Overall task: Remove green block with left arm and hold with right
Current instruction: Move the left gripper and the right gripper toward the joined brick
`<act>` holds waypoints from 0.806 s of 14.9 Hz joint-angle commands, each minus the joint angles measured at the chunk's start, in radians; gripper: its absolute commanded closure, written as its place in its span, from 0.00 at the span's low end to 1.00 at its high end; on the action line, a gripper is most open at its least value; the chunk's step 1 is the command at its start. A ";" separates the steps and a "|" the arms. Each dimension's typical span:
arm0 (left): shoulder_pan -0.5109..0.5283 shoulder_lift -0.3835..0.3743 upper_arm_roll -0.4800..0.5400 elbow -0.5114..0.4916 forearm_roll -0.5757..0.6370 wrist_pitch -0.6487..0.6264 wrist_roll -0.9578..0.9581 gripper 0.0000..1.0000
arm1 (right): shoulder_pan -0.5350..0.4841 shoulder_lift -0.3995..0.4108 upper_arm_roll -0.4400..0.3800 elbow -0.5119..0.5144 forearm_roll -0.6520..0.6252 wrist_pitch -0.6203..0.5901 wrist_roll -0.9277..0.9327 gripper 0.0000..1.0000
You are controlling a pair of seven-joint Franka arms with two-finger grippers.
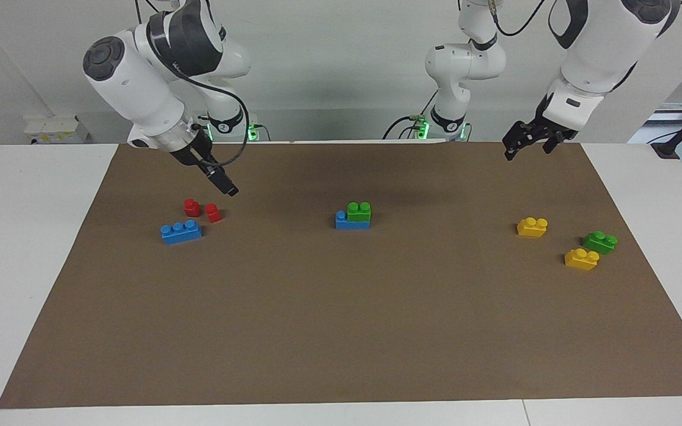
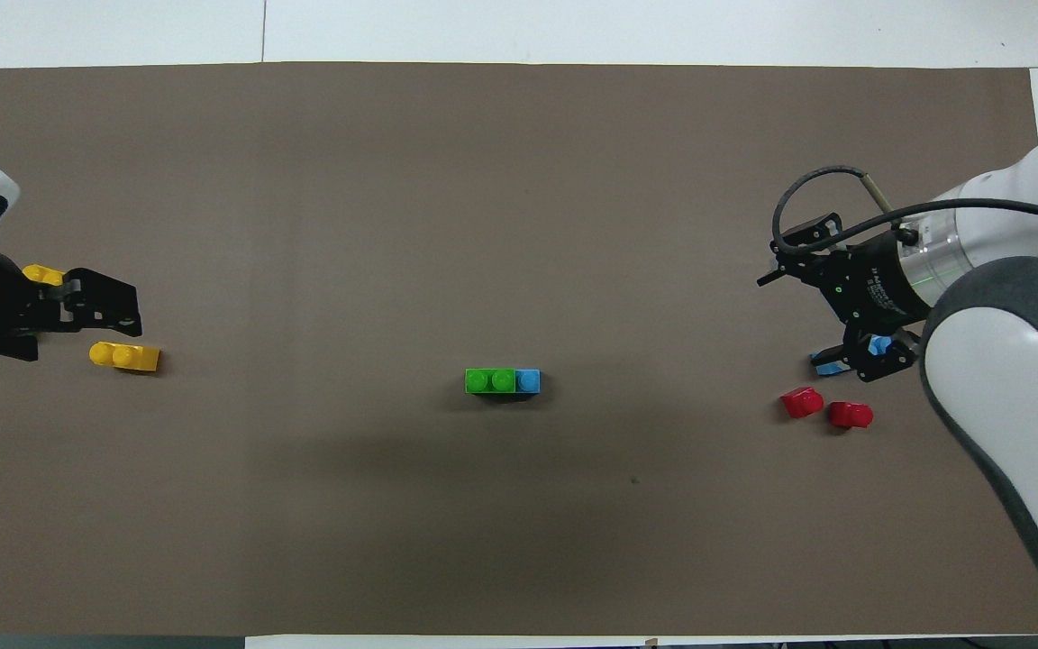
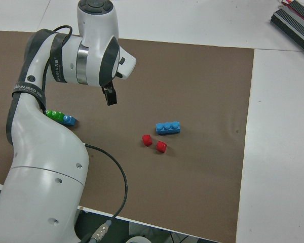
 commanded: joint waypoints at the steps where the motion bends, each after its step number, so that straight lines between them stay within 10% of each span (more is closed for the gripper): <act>1: -0.085 -0.080 0.006 -0.125 0.012 0.069 -0.257 0.00 | 0.057 -0.013 0.001 -0.049 0.021 0.074 0.201 0.00; 12: -0.304 -0.131 0.005 -0.334 -0.027 0.364 -1.332 0.00 | 0.140 0.018 0.001 -0.231 0.193 0.361 0.500 0.00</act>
